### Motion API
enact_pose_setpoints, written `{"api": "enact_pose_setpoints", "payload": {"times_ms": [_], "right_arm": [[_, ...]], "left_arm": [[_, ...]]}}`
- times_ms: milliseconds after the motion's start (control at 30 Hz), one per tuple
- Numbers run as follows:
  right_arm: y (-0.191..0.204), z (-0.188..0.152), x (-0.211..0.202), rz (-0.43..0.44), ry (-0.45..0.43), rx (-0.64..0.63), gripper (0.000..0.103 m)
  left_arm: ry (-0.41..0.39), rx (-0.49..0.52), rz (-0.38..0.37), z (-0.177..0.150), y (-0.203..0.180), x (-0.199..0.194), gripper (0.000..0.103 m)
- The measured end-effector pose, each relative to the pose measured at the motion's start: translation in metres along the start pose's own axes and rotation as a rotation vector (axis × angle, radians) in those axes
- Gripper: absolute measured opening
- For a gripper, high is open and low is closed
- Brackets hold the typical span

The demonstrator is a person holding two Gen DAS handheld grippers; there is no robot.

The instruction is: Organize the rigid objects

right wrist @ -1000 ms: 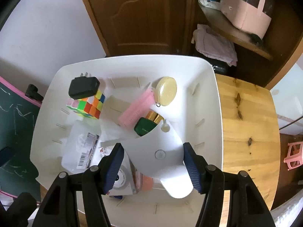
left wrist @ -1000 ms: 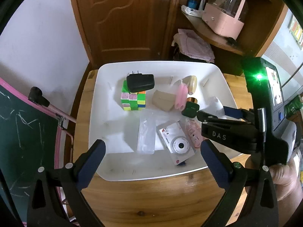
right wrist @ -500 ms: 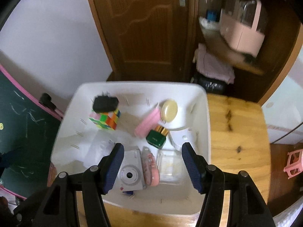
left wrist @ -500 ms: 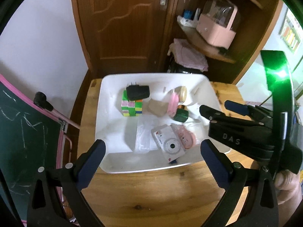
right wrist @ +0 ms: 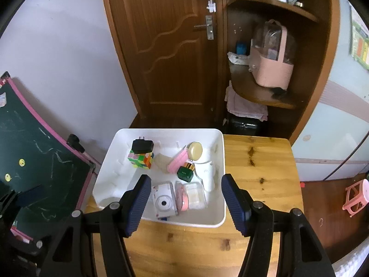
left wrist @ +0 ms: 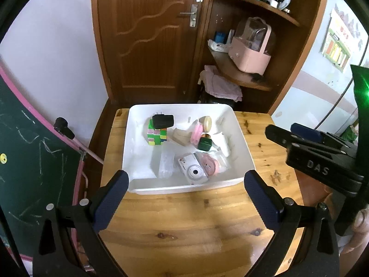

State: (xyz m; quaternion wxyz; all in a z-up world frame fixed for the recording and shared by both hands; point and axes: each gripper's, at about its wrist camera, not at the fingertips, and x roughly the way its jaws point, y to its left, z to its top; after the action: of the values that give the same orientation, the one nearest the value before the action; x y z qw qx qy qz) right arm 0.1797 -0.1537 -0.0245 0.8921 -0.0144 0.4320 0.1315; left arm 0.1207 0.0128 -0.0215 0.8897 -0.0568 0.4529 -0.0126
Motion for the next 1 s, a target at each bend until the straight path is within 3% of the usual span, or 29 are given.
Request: {"api": "enact_pose_setpoints", "payload": {"times_ms": [533, 633, 1000], "right_arm": [[-0.023, -0.077, -0.092, -0.041, -0.026, 0.057, 0.065], [-0.026, -0.094, -0.105, -0.065, -0.026, 0.08, 0.076], [-0.016, -0.119, -0.132, -0.122, -0.041, 0.094, 0.076]], "left_arm": [[-0.032, 0.002, 0.008, -0.045, -0.022, -0.057, 0.1], [-0.033, 0.004, 0.012, -0.054, -0.027, -0.065, 0.1], [-0.046, 0.019, 0.027, -0.077, -0.045, -0.085, 0.1]]}}
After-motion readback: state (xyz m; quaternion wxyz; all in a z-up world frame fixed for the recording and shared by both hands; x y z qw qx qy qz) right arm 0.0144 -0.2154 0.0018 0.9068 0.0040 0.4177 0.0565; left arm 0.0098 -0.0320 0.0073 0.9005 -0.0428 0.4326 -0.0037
